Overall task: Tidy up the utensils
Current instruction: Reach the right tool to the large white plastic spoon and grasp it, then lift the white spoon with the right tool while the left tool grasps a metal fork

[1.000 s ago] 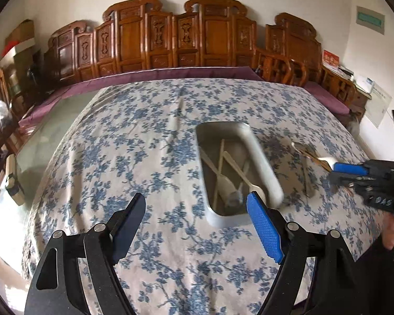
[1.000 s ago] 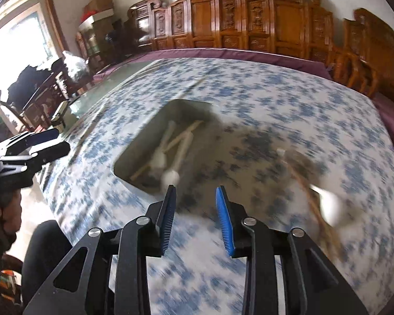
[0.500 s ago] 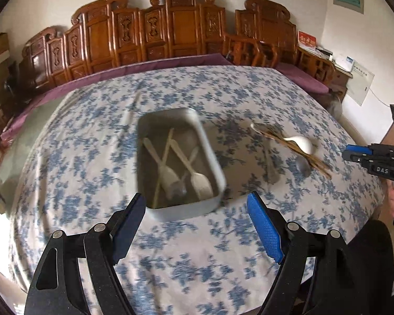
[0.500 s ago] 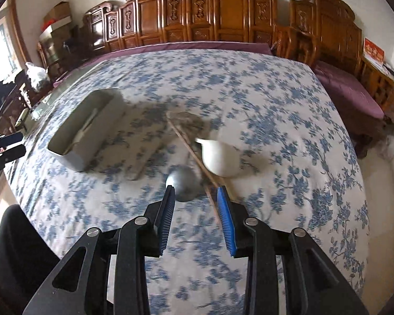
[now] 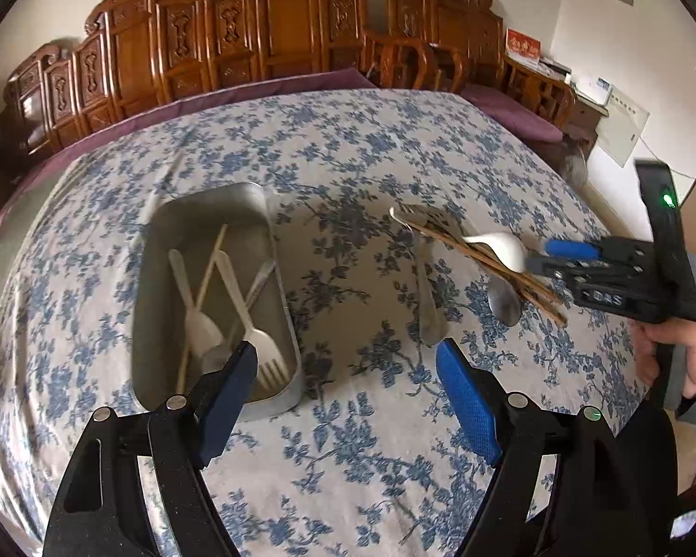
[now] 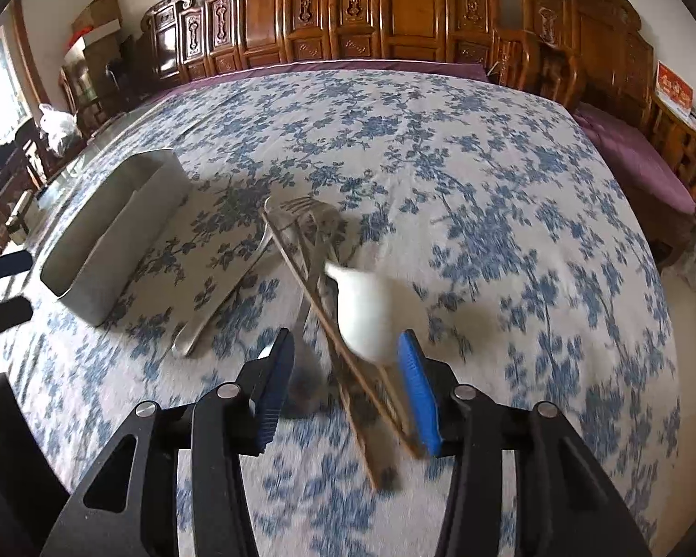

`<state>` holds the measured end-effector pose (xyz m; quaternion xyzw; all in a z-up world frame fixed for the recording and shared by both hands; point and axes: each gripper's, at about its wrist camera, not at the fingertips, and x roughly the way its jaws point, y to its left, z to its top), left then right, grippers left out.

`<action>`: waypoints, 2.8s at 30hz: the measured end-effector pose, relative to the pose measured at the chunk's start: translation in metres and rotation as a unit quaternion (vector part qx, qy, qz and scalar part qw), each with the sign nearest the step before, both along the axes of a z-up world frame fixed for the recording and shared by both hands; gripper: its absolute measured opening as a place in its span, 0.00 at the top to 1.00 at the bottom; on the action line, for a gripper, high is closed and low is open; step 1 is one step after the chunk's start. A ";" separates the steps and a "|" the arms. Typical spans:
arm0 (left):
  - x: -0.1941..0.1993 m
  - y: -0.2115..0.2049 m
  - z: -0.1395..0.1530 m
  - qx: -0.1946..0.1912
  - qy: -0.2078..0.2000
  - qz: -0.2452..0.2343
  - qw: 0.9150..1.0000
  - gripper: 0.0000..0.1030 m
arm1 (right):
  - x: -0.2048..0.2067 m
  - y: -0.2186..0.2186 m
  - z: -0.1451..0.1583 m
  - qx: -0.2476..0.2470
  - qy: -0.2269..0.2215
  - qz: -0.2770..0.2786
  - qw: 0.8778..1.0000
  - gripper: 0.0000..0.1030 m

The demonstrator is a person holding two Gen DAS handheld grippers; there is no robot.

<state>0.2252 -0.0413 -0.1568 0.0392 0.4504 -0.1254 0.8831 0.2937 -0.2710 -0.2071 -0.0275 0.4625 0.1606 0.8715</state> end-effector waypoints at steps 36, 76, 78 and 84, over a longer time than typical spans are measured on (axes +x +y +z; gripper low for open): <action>0.007 -0.013 -0.021 -0.014 0.024 -0.007 1.000 0.26 | 0.065 0.024 -0.021 -0.143 0.022 0.041 0.989 0.56; 0.042 -0.049 -0.026 -0.010 0.020 -0.021 1.000 0.26 | 0.080 -0.023 0.008 -0.119 0.014 0.046 0.992 0.93; 0.049 -0.049 -0.026 -0.009 0.020 -0.017 1.000 0.26 | 0.071 -0.025 0.015 -0.113 0.007 0.051 0.992 0.93; 0.080 -0.054 -0.032 -0.005 0.030 -0.002 1.000 0.26 | 0.059 -0.048 0.022 -0.119 0.009 0.019 0.993 0.93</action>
